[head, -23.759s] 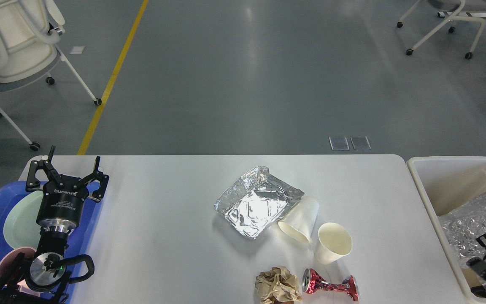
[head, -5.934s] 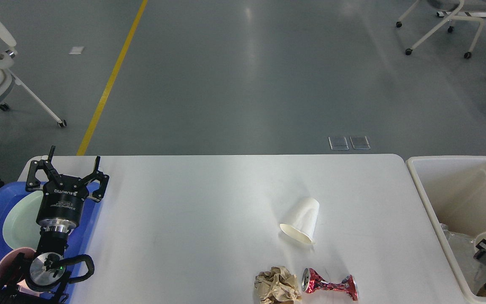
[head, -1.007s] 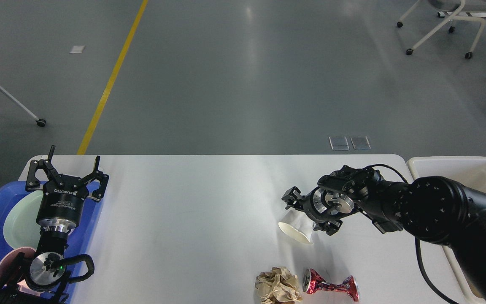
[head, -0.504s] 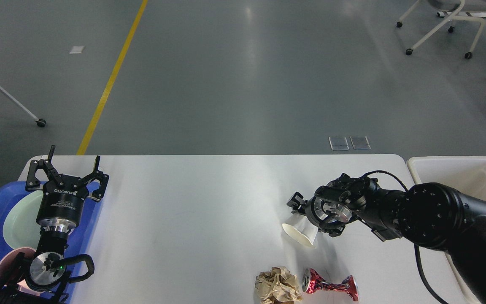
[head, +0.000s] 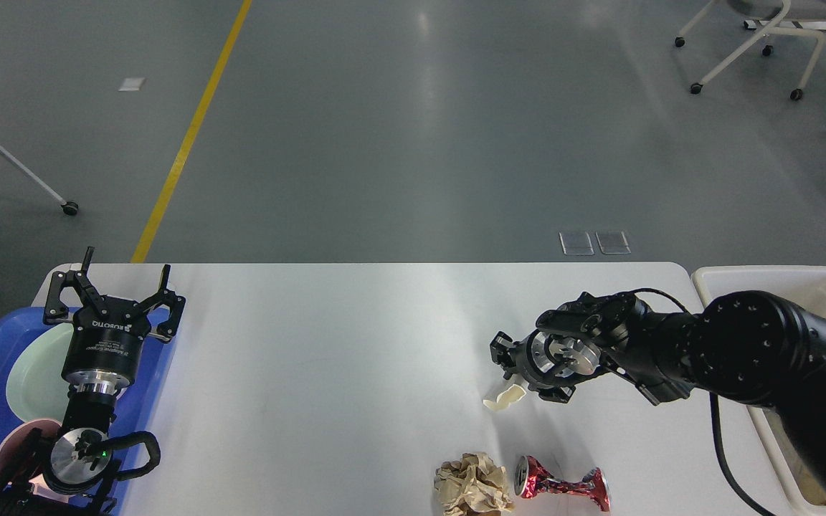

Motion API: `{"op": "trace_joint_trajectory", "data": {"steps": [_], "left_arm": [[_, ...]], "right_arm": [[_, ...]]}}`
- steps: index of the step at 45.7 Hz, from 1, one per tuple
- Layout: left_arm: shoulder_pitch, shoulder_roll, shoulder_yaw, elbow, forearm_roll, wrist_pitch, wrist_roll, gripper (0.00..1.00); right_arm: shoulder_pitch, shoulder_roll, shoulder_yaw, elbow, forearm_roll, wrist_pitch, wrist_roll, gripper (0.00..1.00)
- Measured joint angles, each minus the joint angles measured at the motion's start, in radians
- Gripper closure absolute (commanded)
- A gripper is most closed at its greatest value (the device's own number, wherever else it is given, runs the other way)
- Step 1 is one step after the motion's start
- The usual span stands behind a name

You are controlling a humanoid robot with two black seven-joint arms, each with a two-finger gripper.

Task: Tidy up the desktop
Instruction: 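Lift the paper cup and carry it to the white bin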

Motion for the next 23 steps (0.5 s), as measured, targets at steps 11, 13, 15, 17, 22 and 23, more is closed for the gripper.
{"op": "trace_joint_trajectory", "data": {"steps": [11,13,15,17,22,23], "left_arm": [[0.0,0.0,0.0,0.0,0.0,0.0,0.0,0.04],[0.0,0.0,0.0,0.0,0.0,0.0,0.0,0.04],[0.0,0.0,0.0,0.0,0.0,0.0,0.001,0.04],[0.0,0.0,0.0,0.0,0.0,0.0,0.001,0.04],[0.0,0.0,0.0,0.0,0.0,0.0,0.001,0.04],[0.0,0.0,0.0,0.0,0.0,0.0,0.002,0.04]], "right_arm": [[0.164,-0.12,-0.011,0.2,-0.022,0.001,0.0,0.92],[0.211,-0.145,-0.017,0.254,-0.024,0.003,0.0,0.93],[0.258,-0.167,-0.027,0.304,-0.031,0.007,0.0,0.97],[0.318,-0.19,-0.047,0.363,-0.045,0.013,0.0,1.0],[0.495,-0.226,-0.125,0.547,-0.103,0.026,0.0,1.0],[0.529,-0.231,-0.136,0.583,-0.115,0.03,0.0,1.0]]}}
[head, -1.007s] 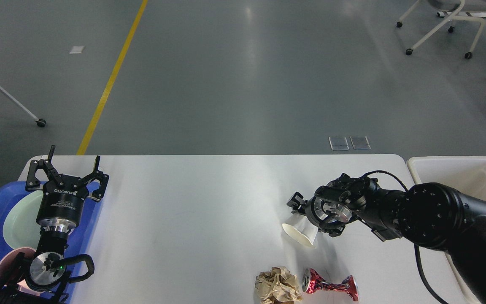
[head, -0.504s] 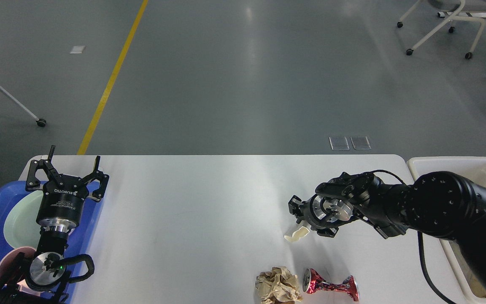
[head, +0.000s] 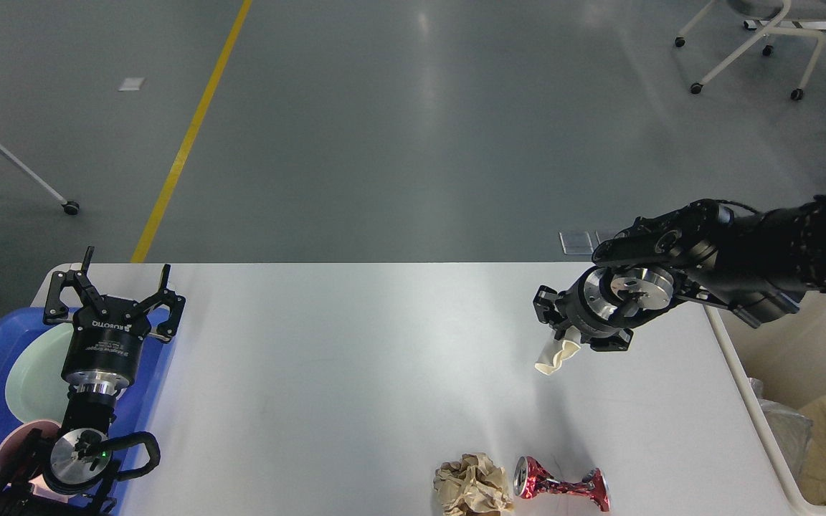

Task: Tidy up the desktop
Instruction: 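Lift the paper cup and carry it to the white bin, then lower the cup into the bin and open the right gripper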

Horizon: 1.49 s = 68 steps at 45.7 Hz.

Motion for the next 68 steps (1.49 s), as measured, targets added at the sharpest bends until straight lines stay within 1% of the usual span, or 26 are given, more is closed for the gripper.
{"op": "trace_joint_trajectory", "data": {"steps": [5,8,16,19,22,25,31,38,43,49,55,60,64,68], "left_arm": [[0.0,0.0,0.0,0.0,0.0,0.0,0.0,0.04],[0.0,0.0,0.0,0.0,0.0,0.0,0.0,0.04],[0.0,0.0,0.0,0.0,0.0,0.0,0.0,0.04],[0.0,0.0,0.0,0.0,0.0,0.0,0.0,0.04],[0.0,0.0,0.0,0.0,0.0,0.0,0.0,0.04],[0.0,0.0,0.0,0.0,0.0,0.0,-0.001,0.04],[0.0,0.0,0.0,0.0,0.0,0.0,-0.001,0.04],[0.0,0.0,0.0,0.0,0.0,0.0,-0.002,0.04],[0.0,0.0,0.0,0.0,0.0,0.0,-0.002,0.04],[0.001,0.0,0.0,0.0,0.0,0.0,-0.002,0.04],[0.002,0.0,0.0,0.0,0.0,0.0,-0.002,0.04],[0.002,0.0,0.0,0.0,0.0,0.0,-0.002,0.04],[0.002,0.0,0.0,0.0,0.0,0.0,-0.002,0.04],[0.002,0.0,0.0,0.0,0.0,0.0,-0.002,0.04]], "right_arm": [[0.175,-0.034,-0.05,0.162,-0.056,0.045,0.0,1.0],[0.261,-0.051,-0.068,0.223,-0.072,0.106,0.0,1.0],[0.437,-0.094,-0.084,0.303,-0.079,0.365,0.002,1.0],[0.491,-0.1,-0.084,0.333,-0.079,0.43,0.002,1.0],[0.53,-0.106,-0.08,0.36,-0.079,0.456,0.002,1.0],[0.545,-0.113,-0.078,0.374,-0.079,0.46,0.002,1.0],[0.55,-0.124,-0.084,0.38,-0.074,0.435,0.0,1.0],[0.542,-0.154,-0.141,0.379,-0.058,0.357,-0.003,1.0],[0.519,-0.199,-0.2,0.377,-0.044,0.293,-0.003,1.0],[0.451,-0.296,-0.28,0.364,-0.058,0.218,-0.003,1.0],[0.321,-0.43,-0.306,0.305,-0.123,0.119,-0.002,1.0],[0.182,-0.528,-0.289,0.21,-0.199,0.043,-0.002,1.0],[0.053,-0.568,-0.246,0.113,-0.239,0.0,-0.001,1.0],[-0.085,-0.58,-0.174,0.005,-0.261,-0.018,0.0,1.0]]}}
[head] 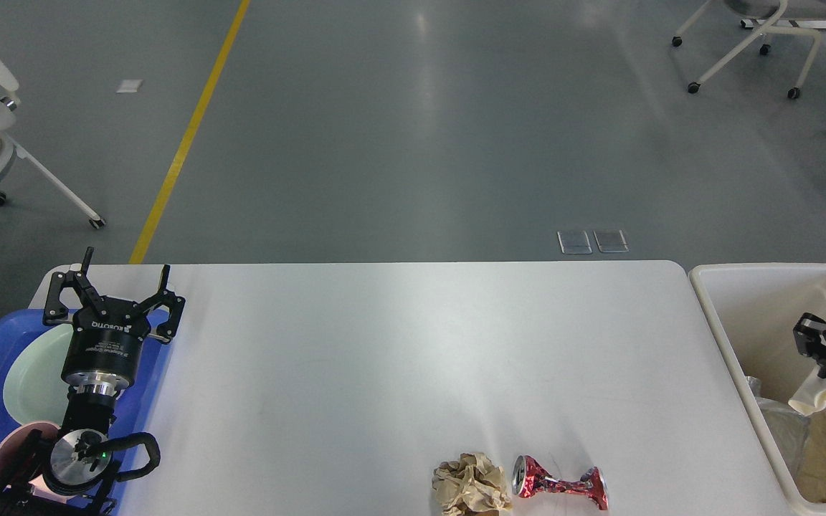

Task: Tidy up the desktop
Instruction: 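Lower the cup into the bin and open the right gripper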

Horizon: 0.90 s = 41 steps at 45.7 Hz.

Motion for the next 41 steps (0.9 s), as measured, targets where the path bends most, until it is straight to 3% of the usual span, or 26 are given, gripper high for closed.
{"op": "trace_joint_trajectory", "data": {"steps": [10,18,28,41], "left_arm": [[0.0,0.0,0.0,0.0,0.0,0.0,0.0,0.04],[0.0,0.0,0.0,0.0,0.0,0.0,0.0,0.04],[0.0,0.0,0.0,0.0,0.0,0.0,0.0,0.04],[0.0,0.0,0.0,0.0,0.0,0.0,0.0,0.04]], "right_arm": [[-0.383,0.031,0.212,-0.358,-0.023,-0.024,0.0,1.0],[-0.668,0.136,0.373,-0.64,-0.025,-0.081,0.001,1.0],[-0.898,0.333,0.404,-0.924,-0.011,-0.192,0.003,1.0],[-1.007,0.442,0.404,-1.048,-0.006,-0.292,0.003,1.0]]}}
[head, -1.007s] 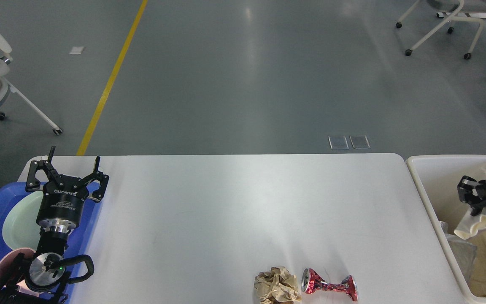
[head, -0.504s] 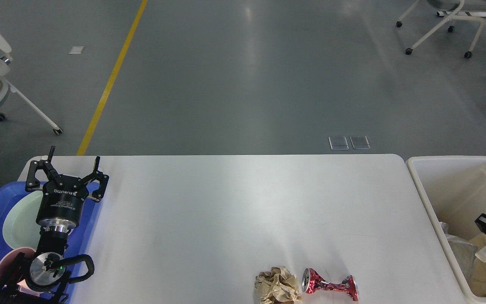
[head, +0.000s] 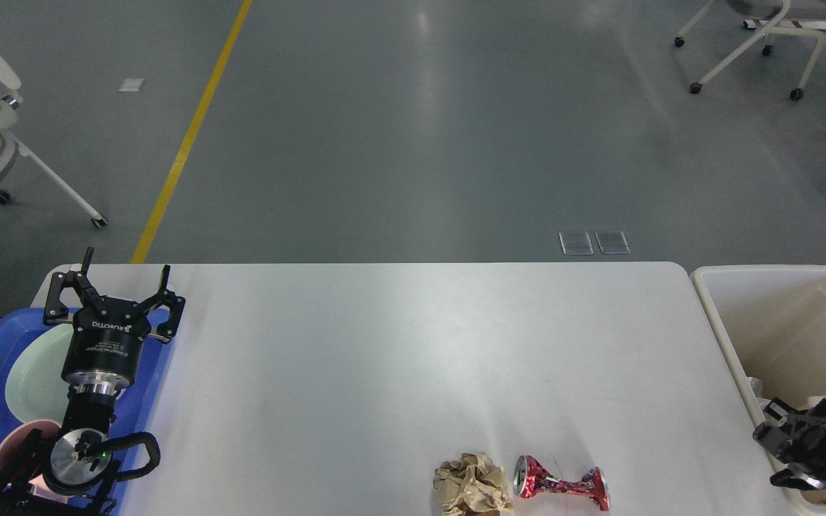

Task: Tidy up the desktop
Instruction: 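Lower the cup into the bin and open the right gripper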

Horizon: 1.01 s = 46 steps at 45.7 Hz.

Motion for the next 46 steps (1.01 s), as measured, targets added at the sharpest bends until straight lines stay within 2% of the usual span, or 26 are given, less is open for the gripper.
{"op": "trace_joint_trajectory", "data": {"steps": [6,7,14,16,24,46], "left_arm": [[0.0,0.0,0.0,0.0,0.0,0.0,0.0,0.04],[0.0,0.0,0.0,0.0,0.0,0.0,0.0,0.04],[0.0,0.0,0.0,0.0,0.0,0.0,0.0,0.04],[0.0,0.0,0.0,0.0,0.0,0.0,0.0,0.04],[0.0,0.0,0.0,0.0,0.0,0.0,0.0,0.04],[0.0,0.0,0.0,0.0,0.0,0.0,0.0,0.04]], "right_arm": [[-0.002,0.007,0.0,-0.001,0.0,-0.003,0.0,1.0],[-0.002,0.008,0.0,-0.001,0.0,-0.003,0.0,0.92],[-0.002,0.012,-0.004,-0.001,-0.004,-0.03,-0.001,0.13],[-0.002,0.012,-0.006,-0.001,-0.008,-0.051,-0.001,0.0],[-0.004,0.01,-0.007,0.007,-0.015,-0.116,-0.002,0.0],[-0.003,-0.002,-0.009,0.012,-0.017,-0.118,-0.002,0.0]]}}
